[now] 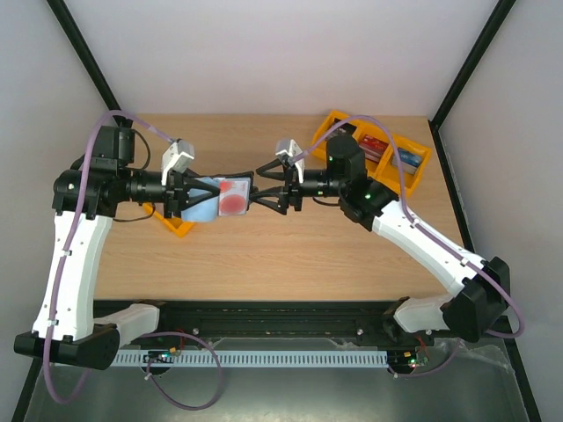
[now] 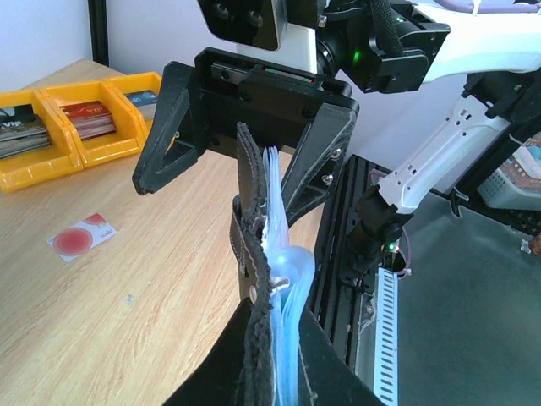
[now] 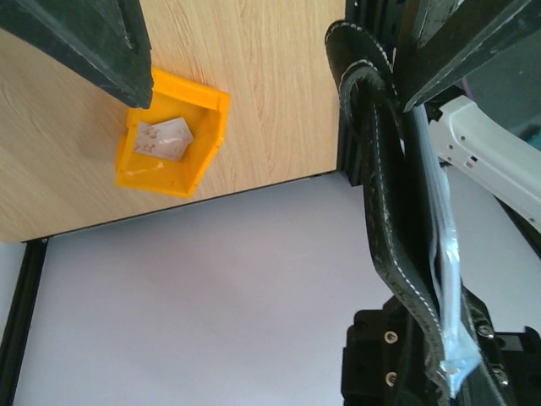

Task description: Take the credit cards out of the card holder

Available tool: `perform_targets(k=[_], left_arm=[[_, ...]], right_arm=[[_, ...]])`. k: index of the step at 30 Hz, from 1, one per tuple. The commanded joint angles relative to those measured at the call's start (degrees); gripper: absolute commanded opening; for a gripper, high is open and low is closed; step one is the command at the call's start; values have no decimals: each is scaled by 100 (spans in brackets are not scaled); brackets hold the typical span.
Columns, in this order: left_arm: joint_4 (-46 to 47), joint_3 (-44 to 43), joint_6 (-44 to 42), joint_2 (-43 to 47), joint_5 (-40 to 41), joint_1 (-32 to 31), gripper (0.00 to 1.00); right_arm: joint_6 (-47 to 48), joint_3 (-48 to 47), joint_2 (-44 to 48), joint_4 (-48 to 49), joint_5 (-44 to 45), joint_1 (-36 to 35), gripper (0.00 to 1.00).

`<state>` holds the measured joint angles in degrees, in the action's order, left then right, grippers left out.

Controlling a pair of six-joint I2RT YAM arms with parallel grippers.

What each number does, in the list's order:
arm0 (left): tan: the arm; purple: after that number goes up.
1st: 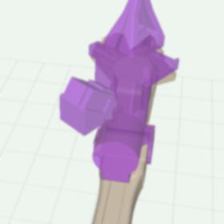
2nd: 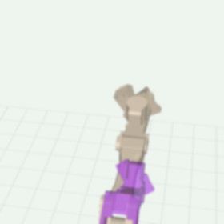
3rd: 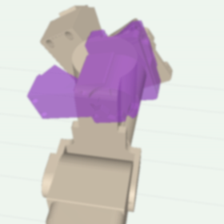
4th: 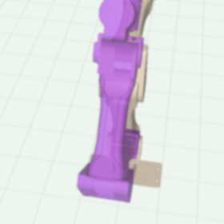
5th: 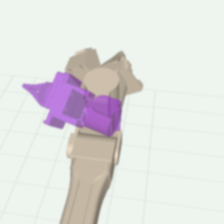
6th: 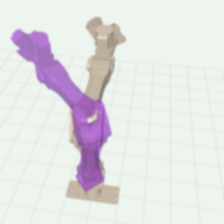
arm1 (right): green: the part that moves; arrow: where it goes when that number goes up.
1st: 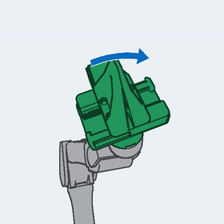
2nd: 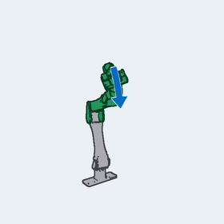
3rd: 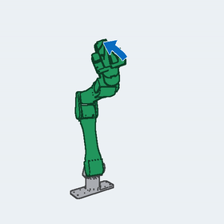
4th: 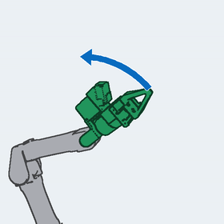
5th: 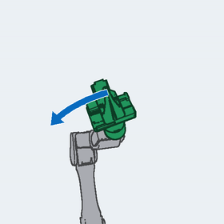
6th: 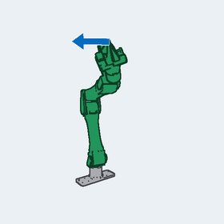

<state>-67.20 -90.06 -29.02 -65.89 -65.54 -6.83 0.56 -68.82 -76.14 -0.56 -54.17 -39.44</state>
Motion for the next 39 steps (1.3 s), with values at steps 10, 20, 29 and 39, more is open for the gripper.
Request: perform_targets(k=[10,20,29,39], left_arm=[[114,44,98,35,-144,94,2],[391,201,400,79,-25,161,2],[330,278,336,148,-126,195,2],[552,427,603,96,365,200,2]], right_arm=[[-683,-80,-4,1084,-162,-445,75],[-2085,-130,-437,2311,815,-902,78],[-2231,-408,-820,2202,1132,-1101,86],[-1008,-122,-201,1526,1021,-1126,99]])
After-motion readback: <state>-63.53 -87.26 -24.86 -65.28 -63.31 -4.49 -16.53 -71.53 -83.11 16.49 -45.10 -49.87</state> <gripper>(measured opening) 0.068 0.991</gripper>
